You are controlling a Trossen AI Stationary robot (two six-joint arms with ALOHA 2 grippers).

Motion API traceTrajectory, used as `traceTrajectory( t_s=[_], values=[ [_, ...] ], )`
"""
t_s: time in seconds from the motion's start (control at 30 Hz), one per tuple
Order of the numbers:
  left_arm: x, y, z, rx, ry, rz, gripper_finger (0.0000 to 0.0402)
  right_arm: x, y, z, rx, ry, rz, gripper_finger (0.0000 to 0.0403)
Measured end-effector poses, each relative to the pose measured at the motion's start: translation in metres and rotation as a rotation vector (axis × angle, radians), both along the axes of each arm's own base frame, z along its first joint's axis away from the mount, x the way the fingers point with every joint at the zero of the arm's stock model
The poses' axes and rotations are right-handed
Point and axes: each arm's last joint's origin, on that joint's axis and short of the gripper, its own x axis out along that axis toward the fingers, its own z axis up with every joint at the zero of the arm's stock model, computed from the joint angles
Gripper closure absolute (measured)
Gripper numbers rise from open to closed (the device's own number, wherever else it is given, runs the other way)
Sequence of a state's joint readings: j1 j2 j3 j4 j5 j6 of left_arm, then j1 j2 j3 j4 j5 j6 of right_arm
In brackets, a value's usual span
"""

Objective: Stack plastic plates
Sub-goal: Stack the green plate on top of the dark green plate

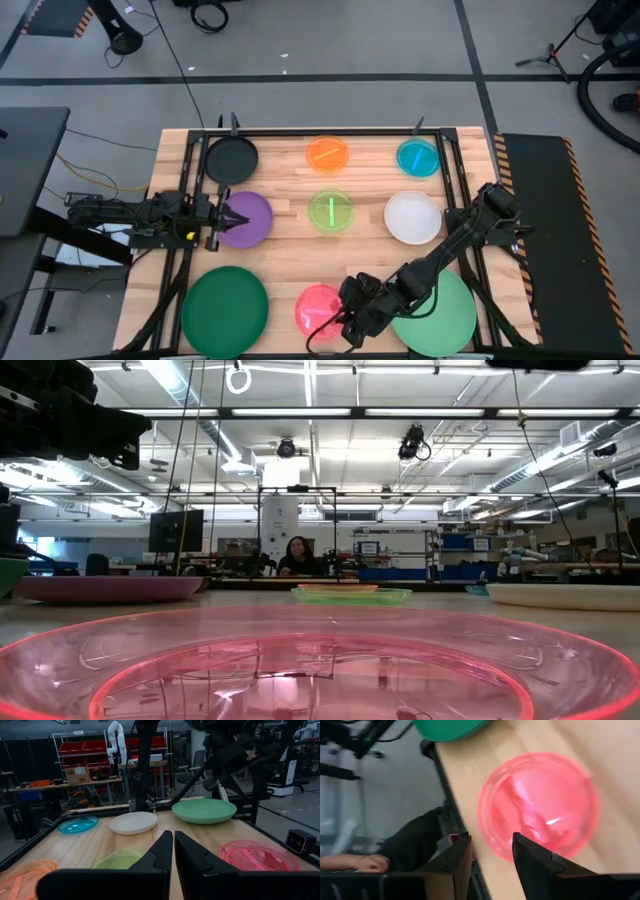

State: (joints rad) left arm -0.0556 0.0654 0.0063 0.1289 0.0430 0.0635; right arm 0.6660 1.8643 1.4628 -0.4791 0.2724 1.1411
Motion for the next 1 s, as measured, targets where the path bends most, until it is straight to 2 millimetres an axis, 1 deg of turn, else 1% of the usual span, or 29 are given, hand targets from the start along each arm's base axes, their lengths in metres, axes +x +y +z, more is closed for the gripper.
traceTrajectory(
  t_s=[0.1, 0.17, 0.43, 0.5, 0.67, 0.87, 1.0],
  values=[
    [0.000, 0.000, 0.000, 0.000, 0.000, 0.000, 0.0375, -0.006, 0.002, 0.016, -0.020, 0.065, -0.032, 0.0262],
    [0.000, 0.000, 0.000, 0.000, 0.000, 0.000, 0.0375, -0.014, 0.000, 0.018, -0.037, 0.154, -0.067, 0.0267],
    [0.000, 0.000, 0.000, 0.000, 0.000, 0.000, 0.0375, -0.044, -0.013, 0.004, -0.069, 0.535, -0.200, 0.0272],
    [0.000, 0.000, 0.000, 0.000, 0.000, 0.000, 0.0375, -0.048, -0.015, 0.003, -0.075, 0.588, -0.202, 0.0273],
    [0.000, 0.000, 0.000, 0.000, 0.000, 0.000, 0.0375, -0.046, -0.014, 0.004, -0.107, 0.557, -0.150, 0.0273],
    [0.000, 0.000, 0.000, 0.000, 0.000, 0.000, 0.0375, -0.045, -0.018, 0.004, -0.086, 0.561, -0.228, 0.0270],
    [0.000, 0.000, 0.000, 0.000, 0.000, 0.000, 0.0375, -0.043, -0.019, 0.004, -0.093, 0.547, -0.250, 0.0254]
  ],
)
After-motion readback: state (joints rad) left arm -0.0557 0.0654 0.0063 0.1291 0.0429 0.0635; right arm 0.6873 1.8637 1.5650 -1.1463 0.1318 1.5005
